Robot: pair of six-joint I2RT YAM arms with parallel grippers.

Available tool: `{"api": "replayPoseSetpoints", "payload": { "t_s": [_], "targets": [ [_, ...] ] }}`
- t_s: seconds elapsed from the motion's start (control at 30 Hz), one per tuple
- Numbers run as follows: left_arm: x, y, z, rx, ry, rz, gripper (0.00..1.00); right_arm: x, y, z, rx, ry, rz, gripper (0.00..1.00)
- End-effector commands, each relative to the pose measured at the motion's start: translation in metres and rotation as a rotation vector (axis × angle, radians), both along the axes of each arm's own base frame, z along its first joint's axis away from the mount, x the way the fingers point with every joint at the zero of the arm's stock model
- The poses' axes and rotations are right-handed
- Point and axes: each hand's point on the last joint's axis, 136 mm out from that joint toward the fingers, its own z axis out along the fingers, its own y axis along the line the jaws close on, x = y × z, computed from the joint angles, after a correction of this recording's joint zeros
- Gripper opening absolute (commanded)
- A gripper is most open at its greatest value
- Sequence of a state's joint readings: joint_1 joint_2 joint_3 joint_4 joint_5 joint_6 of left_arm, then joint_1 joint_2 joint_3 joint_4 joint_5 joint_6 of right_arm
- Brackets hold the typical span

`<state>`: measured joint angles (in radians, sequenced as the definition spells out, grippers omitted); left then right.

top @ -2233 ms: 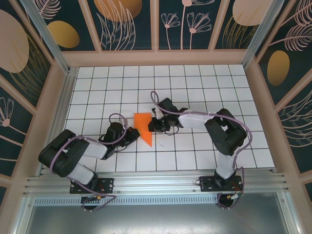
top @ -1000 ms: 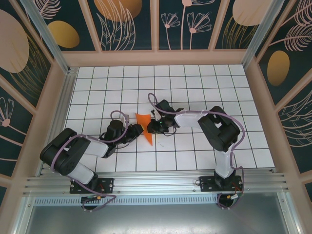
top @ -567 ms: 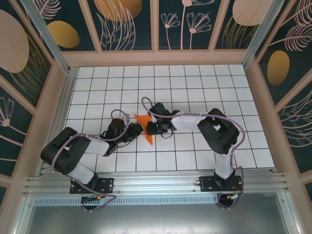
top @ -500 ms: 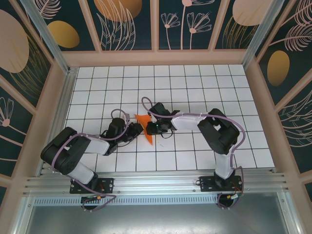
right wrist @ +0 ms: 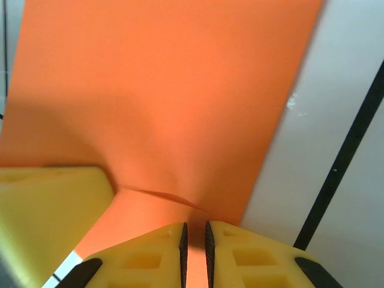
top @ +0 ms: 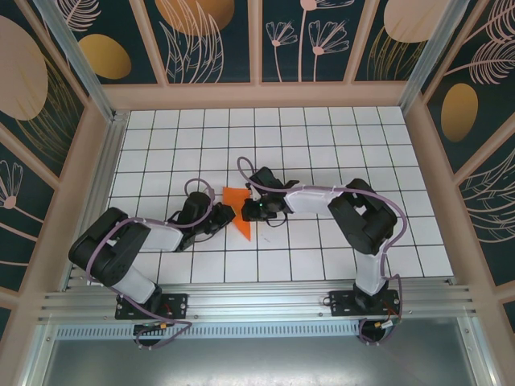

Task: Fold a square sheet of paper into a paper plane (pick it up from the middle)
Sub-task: Fold the wing for the fifth time at the center of the table.

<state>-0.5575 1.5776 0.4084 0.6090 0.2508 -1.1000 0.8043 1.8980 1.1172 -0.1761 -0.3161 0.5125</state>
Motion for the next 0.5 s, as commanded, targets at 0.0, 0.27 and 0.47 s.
{"api": "replayPoseSetpoints", "payload": {
  "t_s": [0.0, 0.27, 0.47],
  "targets": [
    [0.004, 0.007, -0.008, 0.102, 0.007, 0.0, 0.09, 0.007, 0.008, 0.04, 0.102, -0.03, -0.025, 0.19],
    [0.008, 0.008, -0.014, 0.191, 0.022, -0.038, 0.07, -0.011, 0.008, 0.039, 0.132, 0.025, -0.011, 0.18],
    [0.011, 0.007, -0.014, 0.21, 0.028, -0.048, 0.07, -0.033, 0.007, 0.013, 0.101, 0.111, 0.014, 0.16]
  ]
}}
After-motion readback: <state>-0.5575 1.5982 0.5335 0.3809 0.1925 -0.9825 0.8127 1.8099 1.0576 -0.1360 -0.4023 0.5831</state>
